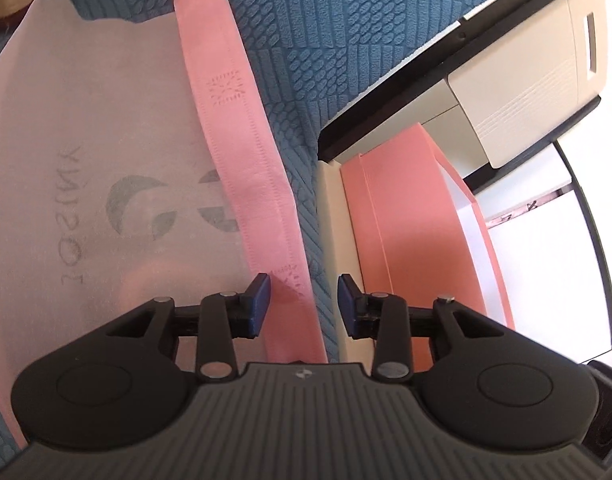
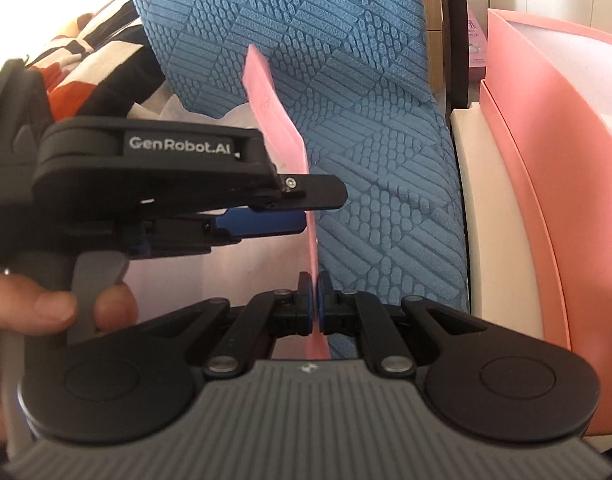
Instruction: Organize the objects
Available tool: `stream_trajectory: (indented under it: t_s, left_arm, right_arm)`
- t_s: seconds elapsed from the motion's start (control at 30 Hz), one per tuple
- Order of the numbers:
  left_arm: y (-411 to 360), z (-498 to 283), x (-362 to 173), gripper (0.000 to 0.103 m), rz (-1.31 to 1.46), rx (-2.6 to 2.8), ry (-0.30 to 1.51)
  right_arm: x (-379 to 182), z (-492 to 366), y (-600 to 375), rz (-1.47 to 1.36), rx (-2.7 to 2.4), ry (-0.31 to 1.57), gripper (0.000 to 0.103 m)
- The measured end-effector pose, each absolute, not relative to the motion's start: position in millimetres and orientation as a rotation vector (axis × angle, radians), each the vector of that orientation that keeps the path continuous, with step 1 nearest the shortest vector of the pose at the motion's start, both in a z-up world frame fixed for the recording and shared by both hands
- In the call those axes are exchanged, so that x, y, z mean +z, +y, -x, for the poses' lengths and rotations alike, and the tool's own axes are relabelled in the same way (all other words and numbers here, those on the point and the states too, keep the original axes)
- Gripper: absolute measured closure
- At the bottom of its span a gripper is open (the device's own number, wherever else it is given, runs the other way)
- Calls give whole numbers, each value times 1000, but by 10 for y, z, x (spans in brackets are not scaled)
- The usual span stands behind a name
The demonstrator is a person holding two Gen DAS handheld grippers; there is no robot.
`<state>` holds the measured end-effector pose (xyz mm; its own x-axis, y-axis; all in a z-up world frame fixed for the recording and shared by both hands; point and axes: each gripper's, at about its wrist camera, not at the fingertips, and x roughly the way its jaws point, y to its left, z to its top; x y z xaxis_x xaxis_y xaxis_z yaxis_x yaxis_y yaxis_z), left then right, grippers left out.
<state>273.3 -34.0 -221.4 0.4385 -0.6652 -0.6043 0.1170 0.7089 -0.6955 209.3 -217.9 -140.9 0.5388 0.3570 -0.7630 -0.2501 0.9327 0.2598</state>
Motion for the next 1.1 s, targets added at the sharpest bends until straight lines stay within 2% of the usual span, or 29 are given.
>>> stream_trajectory:
  t_s: [0.03,0.07,0.2,0.4,0.97,1.1]
  left_arm:
    - [-351,-2730,-2204,74,617,-519,1007]
    - [-346,-2722,-2193,79,606,-508,1008]
    - [-301,-2711,-2222,88,626,-497,1008]
    - [-169,-2685,-2242,97,665,-447,1020]
    - [46,-2751,-2347,97,685,-349,1128]
    - [42,-2769,-2309,93,663,-323,1129]
  right_arm:
    - [-1411,-2095,-2181,-127,362,936,97]
    - [-1413,-2098,-2184,-127,360,937,97]
    - [-1402,-2098,-2193,-135,369,941,94]
    - [-1316,-2087,-2222,-188,445,934,93]
    - [-1526,-2232,-2093,-242,503,991,93]
    - [-1585,-2254,-2035,-221,508,1000,95]
